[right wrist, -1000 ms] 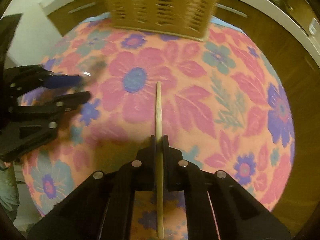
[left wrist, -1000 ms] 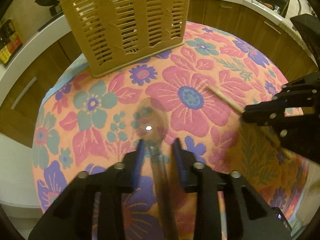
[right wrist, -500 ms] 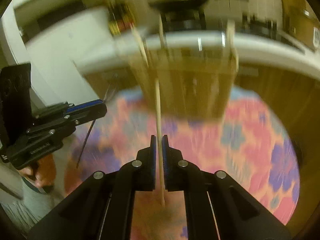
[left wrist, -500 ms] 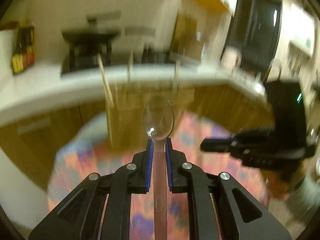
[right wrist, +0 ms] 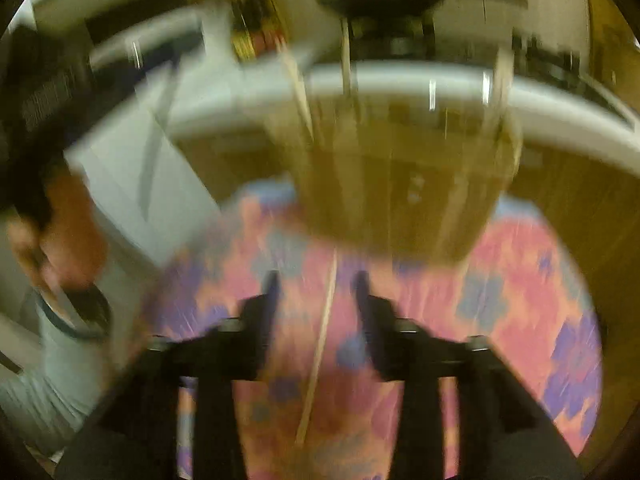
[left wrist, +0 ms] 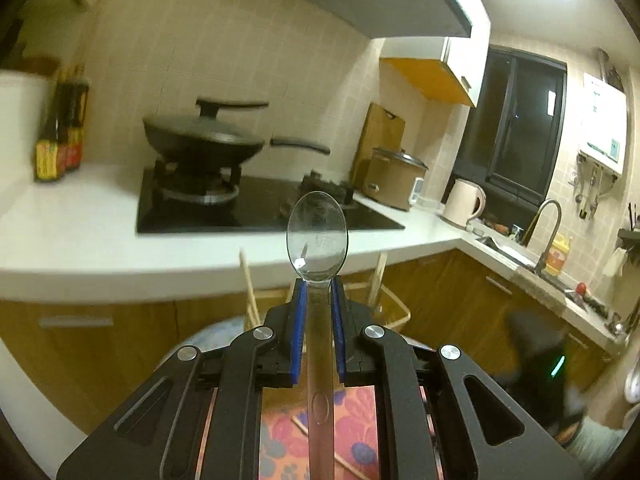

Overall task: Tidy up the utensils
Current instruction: 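Lift the spoon and chopstick over the tan basket with both tools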

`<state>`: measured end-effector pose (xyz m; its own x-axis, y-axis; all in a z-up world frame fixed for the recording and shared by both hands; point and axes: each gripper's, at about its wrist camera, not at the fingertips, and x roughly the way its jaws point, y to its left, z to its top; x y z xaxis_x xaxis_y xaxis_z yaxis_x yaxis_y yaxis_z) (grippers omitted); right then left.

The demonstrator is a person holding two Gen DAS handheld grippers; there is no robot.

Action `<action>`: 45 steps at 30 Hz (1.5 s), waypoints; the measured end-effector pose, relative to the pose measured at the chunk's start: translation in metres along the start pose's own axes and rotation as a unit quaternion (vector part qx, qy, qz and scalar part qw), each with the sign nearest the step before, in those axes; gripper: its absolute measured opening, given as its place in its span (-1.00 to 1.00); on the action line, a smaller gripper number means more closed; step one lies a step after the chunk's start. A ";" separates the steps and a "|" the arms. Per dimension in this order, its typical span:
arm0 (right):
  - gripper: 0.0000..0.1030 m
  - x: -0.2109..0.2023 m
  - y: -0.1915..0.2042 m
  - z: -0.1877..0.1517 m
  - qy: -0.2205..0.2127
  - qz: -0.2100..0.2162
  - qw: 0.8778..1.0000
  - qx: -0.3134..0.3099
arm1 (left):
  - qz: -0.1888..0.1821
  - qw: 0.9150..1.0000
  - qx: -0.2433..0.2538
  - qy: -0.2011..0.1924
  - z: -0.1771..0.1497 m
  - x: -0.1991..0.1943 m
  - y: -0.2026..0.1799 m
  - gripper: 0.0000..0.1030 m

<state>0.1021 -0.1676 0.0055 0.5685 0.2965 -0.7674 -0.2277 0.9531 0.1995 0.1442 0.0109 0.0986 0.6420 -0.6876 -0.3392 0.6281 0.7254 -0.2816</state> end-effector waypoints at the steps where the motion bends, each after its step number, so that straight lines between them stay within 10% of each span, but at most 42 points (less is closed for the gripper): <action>1: -0.21 0.012 0.002 -0.009 0.020 -0.002 1.000 0.004 | 0.000 1.000 -0.008 0.006 -0.006 0.004 0.005 -0.80; 6: -0.37 0.076 0.003 -0.018 0.115 -0.025 0.993 0.032 | 0.009 0.999 -0.018 0.026 -0.023 0.011 0.015 -0.80; 14: -0.94 0.092 0.038 -0.013 0.130 -0.110 0.984 -0.060 | 0.013 1.000 -0.025 0.010 -0.019 -0.001 0.024 -0.80; 18: -0.94 0.069 0.047 -0.019 0.120 -0.020 0.991 -0.050 | 0.006 0.999 -0.030 -0.018 -0.008 -0.011 0.024 -0.80; 24: -0.94 -0.025 0.048 0.021 -0.025 0.037 0.998 -0.040 | 0.007 0.997 -0.017 -0.074 0.020 -0.014 0.009 -0.80; 31: -0.94 -0.091 0.018 0.093 -0.213 0.011 0.977 0.008 | 0.039 0.988 0.027 -0.149 0.054 0.006 -0.012 -0.80; 45: -0.94 -0.032 -0.031 0.132 -0.369 -0.095 0.919 0.105 | 0.052 0.987 0.006 -0.151 0.035 0.087 0.023 -0.80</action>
<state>0.1952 -0.1984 0.1040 0.9809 0.0112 -0.1944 0.0442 0.9595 0.2782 0.2299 -0.0332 0.0937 0.8041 -0.5887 -0.0827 0.5556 0.7937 -0.2478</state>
